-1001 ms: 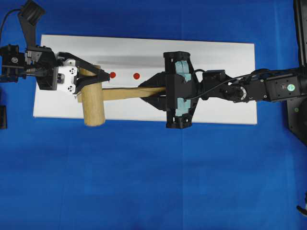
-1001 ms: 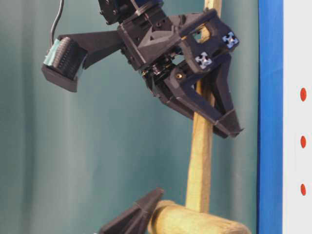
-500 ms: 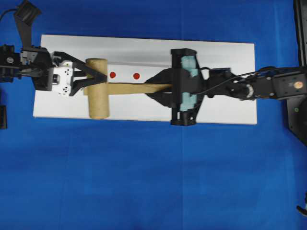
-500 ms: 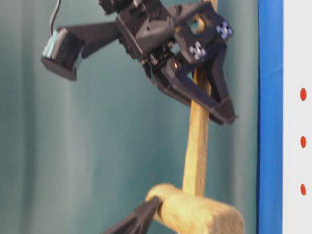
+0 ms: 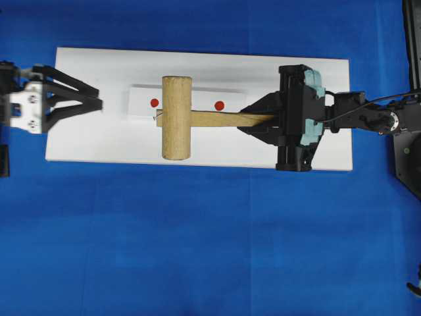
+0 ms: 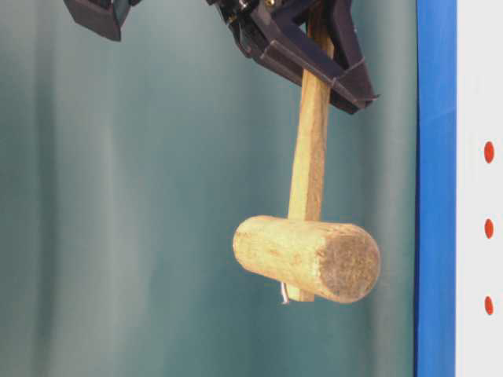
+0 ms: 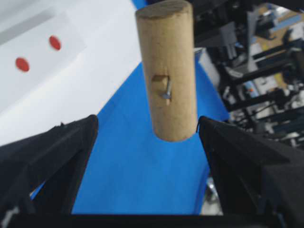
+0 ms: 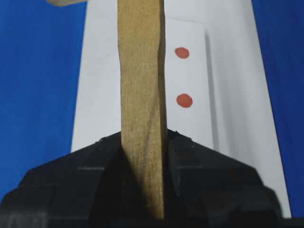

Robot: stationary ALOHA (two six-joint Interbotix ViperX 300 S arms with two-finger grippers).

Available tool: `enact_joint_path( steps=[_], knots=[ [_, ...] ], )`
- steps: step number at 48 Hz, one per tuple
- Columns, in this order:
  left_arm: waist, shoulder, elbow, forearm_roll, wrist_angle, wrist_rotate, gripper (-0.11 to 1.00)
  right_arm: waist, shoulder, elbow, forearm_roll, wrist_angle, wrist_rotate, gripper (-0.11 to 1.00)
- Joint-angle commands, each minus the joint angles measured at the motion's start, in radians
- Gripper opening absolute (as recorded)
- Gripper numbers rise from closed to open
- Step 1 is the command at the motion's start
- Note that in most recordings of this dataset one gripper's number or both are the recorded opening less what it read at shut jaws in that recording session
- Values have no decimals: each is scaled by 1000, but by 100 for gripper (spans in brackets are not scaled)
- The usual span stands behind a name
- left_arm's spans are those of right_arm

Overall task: Hit the mark with a hammer.
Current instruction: 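Release the left gripper and carry the mallet below the board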

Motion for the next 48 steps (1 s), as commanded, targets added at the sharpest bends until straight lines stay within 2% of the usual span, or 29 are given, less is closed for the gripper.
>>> enact_joint_path(
  steps=[1,6,9,19,24,26,31,37,42,48],
  knots=[
    [5,-14,-8,3,-2,34,83,2,-18,-17,2,-3,6,8],
    [12,-18,-5,5,8,112,82,8,-12,-23,14,6,18,8],
    [17,-17,-5,5,21,199,82,20,-11,-23,37,20,35,8],
    [20,-8,-3,6,63,561,81,137,2,-26,115,21,92,8],
    [20,-8,0,2,66,739,81,202,20,-31,176,-6,120,8],
    [20,-8,0,2,66,784,81,230,32,-34,204,-29,127,8],
    [26,-9,0,2,66,853,81,305,63,-44,273,-95,143,8],
    [32,-9,2,2,66,870,81,391,109,-74,350,-176,144,8],
    [32,-14,6,2,64,871,81,420,146,-101,374,-210,144,8],
    [32,-14,9,0,63,870,81,423,192,-140,374,-209,137,8]
  ],
)
